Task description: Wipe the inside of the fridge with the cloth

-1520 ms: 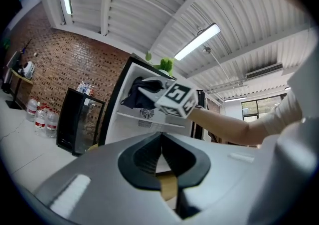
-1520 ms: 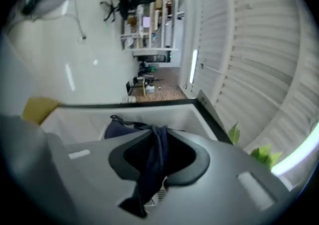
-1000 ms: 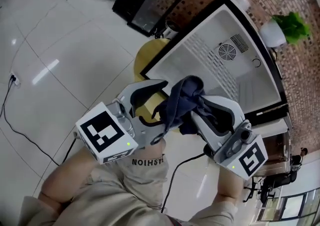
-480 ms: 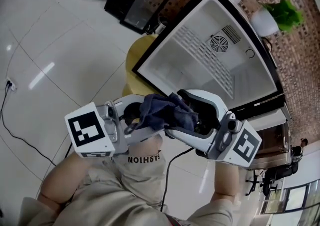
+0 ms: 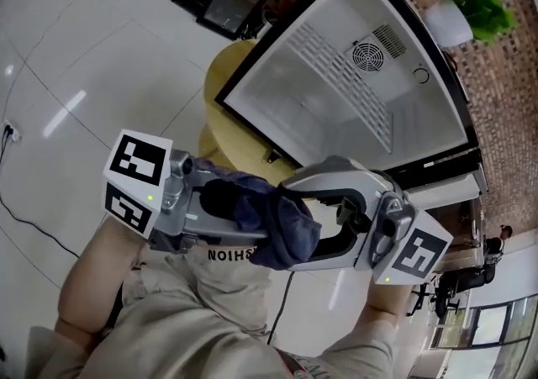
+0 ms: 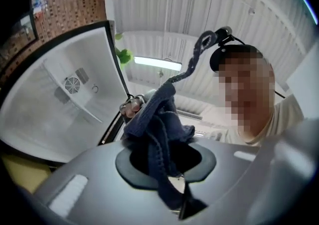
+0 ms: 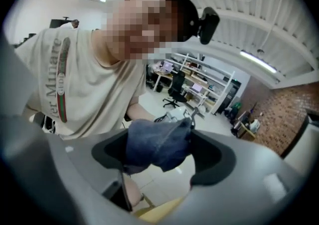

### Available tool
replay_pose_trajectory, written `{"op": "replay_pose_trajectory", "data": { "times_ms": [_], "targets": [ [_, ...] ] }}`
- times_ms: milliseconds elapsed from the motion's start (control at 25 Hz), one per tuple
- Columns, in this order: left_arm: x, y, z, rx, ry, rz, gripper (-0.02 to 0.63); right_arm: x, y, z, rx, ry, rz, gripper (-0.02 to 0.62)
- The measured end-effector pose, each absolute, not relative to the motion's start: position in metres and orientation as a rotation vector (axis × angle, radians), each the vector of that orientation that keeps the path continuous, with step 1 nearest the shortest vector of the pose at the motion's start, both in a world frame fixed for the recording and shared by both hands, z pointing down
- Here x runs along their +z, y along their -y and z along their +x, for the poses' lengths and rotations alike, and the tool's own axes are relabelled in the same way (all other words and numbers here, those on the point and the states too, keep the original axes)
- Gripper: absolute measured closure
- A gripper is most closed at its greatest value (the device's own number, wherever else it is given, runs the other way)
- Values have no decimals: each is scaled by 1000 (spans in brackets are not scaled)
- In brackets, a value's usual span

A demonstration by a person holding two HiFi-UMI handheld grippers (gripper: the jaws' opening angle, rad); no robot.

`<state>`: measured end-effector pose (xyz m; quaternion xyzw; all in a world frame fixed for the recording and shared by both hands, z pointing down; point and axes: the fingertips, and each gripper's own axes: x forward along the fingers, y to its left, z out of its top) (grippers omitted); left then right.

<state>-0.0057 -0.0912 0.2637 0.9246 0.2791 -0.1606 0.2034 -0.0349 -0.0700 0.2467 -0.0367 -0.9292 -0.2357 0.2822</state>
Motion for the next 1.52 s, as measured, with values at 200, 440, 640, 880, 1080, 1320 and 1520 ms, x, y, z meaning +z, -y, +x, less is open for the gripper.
{"op": "replay_pose_trajectory", "data": {
  "times_ms": [200, 440, 640, 880, 1080, 1320, 1520],
  "targets": [
    [271, 78, -1, -390, -871, 2514, 528, 263, 59, -42, -560, 2492, -178, 349],
    [271, 116, 5, -457, -586, 2581, 502, 264, 87, -27, -559, 2507, 114, 427],
    [261, 155, -3, -647, -251, 2585, 354, 236, 102, -1, -633, 2553, 312, 480],
    [253, 203, -43, -792, 119, 2602, 384, 164, 191, 54, -1115, 2125, 986, 482],
    [246, 198, -41, -778, 205, 2640, 416, 147, 288, 102, -1459, 1051, 1272, 480],
    [238, 188, -37, -805, 128, 2622, 423, 141, 379, 110, -1497, 824, 1267, 480],
    [234, 179, -37, -811, 58, 2613, 423, 136, 435, 137, -1411, 757, 1332, 480]
  ]
}}
